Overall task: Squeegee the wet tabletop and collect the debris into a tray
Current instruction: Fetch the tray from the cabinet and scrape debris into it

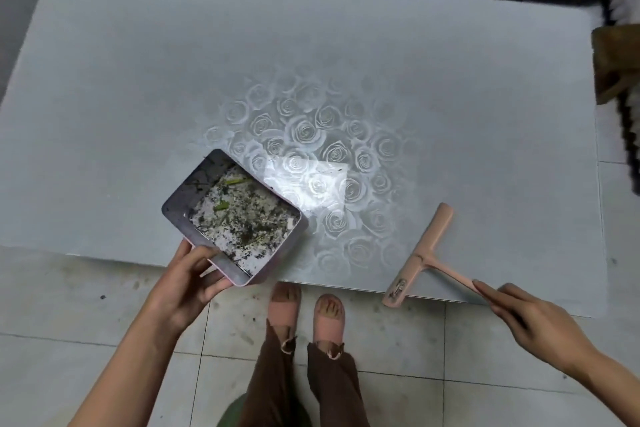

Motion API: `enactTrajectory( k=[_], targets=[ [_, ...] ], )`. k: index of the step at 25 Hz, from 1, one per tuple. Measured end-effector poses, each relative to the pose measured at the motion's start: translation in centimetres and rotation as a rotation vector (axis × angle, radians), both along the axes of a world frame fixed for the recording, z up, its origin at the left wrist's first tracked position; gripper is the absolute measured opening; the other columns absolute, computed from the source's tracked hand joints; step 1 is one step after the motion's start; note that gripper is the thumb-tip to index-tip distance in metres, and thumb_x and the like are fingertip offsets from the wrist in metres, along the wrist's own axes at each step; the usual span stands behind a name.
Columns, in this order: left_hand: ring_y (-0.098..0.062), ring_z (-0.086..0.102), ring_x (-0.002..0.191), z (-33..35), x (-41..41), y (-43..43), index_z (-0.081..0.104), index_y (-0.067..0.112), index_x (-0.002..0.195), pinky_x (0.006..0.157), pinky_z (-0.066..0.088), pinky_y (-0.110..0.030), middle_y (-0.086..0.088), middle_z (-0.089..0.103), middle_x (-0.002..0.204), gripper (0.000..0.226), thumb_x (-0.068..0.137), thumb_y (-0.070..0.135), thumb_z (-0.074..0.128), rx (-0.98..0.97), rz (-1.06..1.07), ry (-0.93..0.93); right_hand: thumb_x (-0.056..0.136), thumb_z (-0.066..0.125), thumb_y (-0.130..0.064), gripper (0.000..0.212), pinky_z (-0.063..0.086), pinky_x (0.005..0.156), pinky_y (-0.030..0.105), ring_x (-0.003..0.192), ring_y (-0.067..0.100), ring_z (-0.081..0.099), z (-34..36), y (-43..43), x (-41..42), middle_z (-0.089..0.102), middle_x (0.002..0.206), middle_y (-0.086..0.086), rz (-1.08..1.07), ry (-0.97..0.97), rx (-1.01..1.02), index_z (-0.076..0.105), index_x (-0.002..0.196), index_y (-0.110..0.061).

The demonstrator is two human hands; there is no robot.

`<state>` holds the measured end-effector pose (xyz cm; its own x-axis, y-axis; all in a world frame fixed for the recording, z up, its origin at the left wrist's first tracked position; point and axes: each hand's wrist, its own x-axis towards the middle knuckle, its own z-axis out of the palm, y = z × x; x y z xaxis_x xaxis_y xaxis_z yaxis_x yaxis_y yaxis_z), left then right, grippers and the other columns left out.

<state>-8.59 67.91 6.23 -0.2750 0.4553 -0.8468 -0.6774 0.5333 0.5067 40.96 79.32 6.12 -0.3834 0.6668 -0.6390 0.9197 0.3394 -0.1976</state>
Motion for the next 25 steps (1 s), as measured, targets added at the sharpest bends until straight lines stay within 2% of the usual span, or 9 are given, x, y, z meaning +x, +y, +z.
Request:
enactTrajectory(
  k=[2, 5, 9, 12, 15, 17, 20, 22, 25],
  targets=[
    [-0.019, 0.065, 0.063, -0.8, 0.8, 1.1, 0.059, 0.030, 0.105, 0.049, 0.056, -0.028, -0.002, 0.059, 0.089, 0.034, 0.089, 0.003, 0.047, -0.003, -0.056, 0.015, 0.094, 0.052, -0.027, 0.045, 0.043, 0.047, 0.025, 0.060, 0.004, 0.050, -0.6, -0.5, 0.3, 0.048, 0.086, -0.022, -0.062, 0.048, 0.022, 0.046, 0.136, -0.042],
    [-0.022, 0.063, 0.072, -1.7, 1.7, 2.3, 0.059, 0.030, 0.109, 0.050, 0.057, -0.029, -0.003, 0.058, 0.093, 0.036, 0.089, 0.003, 0.046, -0.010, -0.095, 0.014, 0.092, 0.052, -0.029, 0.045, 0.042, 0.051, 0.016, 0.063, 0.001, 0.049, -0.6, -1.2, 1.0, 0.050, 0.085, -0.021, -0.136, 0.161, 0.009, 0.048, 0.134, -0.044],
    [-0.022, 0.065, 0.066, -2.2, 2.3, 3.0, 0.060, 0.028, 0.099, 0.051, 0.057, -0.029, -0.006, 0.056, 0.092, 0.029, 0.090, 0.005, 0.046, -0.025, -0.108, -0.006, 0.093, 0.053, -0.030, 0.054, 0.040, 0.049, 0.017, 0.066, -0.002, 0.050, -0.1, -1.4, 2.5, 0.048, 0.083, -0.018, -0.172, 0.092, 0.008, 0.032, 0.132, -0.061],
    [-0.022, 0.069, 0.063, -2.7, 1.7, 3.6, 0.063, 0.031, 0.094, 0.051, 0.058, -0.031, -0.004, 0.065, 0.088, 0.031, 0.089, 0.004, 0.047, -0.025, -0.129, 0.012, 0.097, 0.047, -0.029, 0.052, 0.042, 0.053, 0.024, 0.069, 0.006, 0.054, -2.6, -0.2, -3.6, 0.042, 0.086, -0.018, -0.035, 0.131, 0.044, 0.030, 0.141, -0.051],
    [-0.023, 0.072, 0.066, -3.1, 1.2, 3.8, 0.066, 0.032, 0.094, 0.052, 0.058, -0.031, -0.002, 0.072, 0.084, 0.034, 0.088, 0.004, 0.047, -0.013, -0.136, 0.034, 0.101, 0.033, -0.034, 0.047, 0.043, 0.064, 0.032, 0.085, 0.021, 0.058, -5.1, 3.7, -13.8, 0.049, 0.103, -0.008, 0.070, 0.191, 0.115, 0.024, 0.146, -0.045],
    [-0.023, 0.072, 0.067, -3.1, 0.7, 3.9, 0.065, 0.031, 0.097, 0.051, 0.057, -0.031, -0.004, 0.071, 0.088, 0.036, 0.088, 0.003, 0.046, -0.010, -0.144, 0.054, 0.100, 0.029, -0.038, 0.045, 0.039, 0.063, 0.033, 0.087, 0.024, 0.058, -5.1, 6.7, -16.6, 0.050, 0.103, -0.005, 0.143, 0.220, 0.129, 0.026, 0.144, -0.047],
    [-0.024, 0.073, 0.070, -2.9, -0.1, 4.0, 0.063, 0.033, 0.108, 0.053, 0.058, -0.032, -0.007, 0.069, 0.101, 0.040, 0.089, 0.002, 0.045, -0.006, -0.170, 0.069, 0.096, 0.029, -0.042, 0.044, 0.039, 0.062, 0.029, 0.081, 0.014, 0.053, -2.2, 9.3, -10.7, 0.045, 0.088, -0.014, 0.151, 0.187, 0.096, 0.029, 0.139, -0.056],
    [-0.025, 0.072, 0.073, -3.0, -1.2, 4.0, 0.063, 0.034, 0.111, 0.055, 0.058, -0.033, -0.007, 0.068, 0.105, 0.042, 0.089, 0.002, 0.047, -0.005, -0.190, 0.085, 0.096, 0.033, -0.041, 0.045, 0.040, 0.064, 0.025, 0.081, 0.007, 0.052, -1.2, 9.8, -5.4, 0.043, 0.086, -0.018, 0.162, 0.030, 0.047, 0.028, 0.138, -0.057],
    [-0.024, 0.071, 0.074, -3.1, -1.8, 4.2, 0.062, 0.036, 0.114, 0.056, 0.058, -0.033, -0.005, 0.070, 0.104, 0.046, 0.088, 0.001, 0.049, -0.010, -0.214, 0.115, 0.098, 0.034, -0.037, 0.048, 0.041, 0.067, 0.025, 0.086, 0.010, 0.054, -0.9, 9.0, -6.7, 0.040, 0.090, -0.017, 0.184, -0.023, 0.023, 0.024, 0.142, -0.055]
  ],
)
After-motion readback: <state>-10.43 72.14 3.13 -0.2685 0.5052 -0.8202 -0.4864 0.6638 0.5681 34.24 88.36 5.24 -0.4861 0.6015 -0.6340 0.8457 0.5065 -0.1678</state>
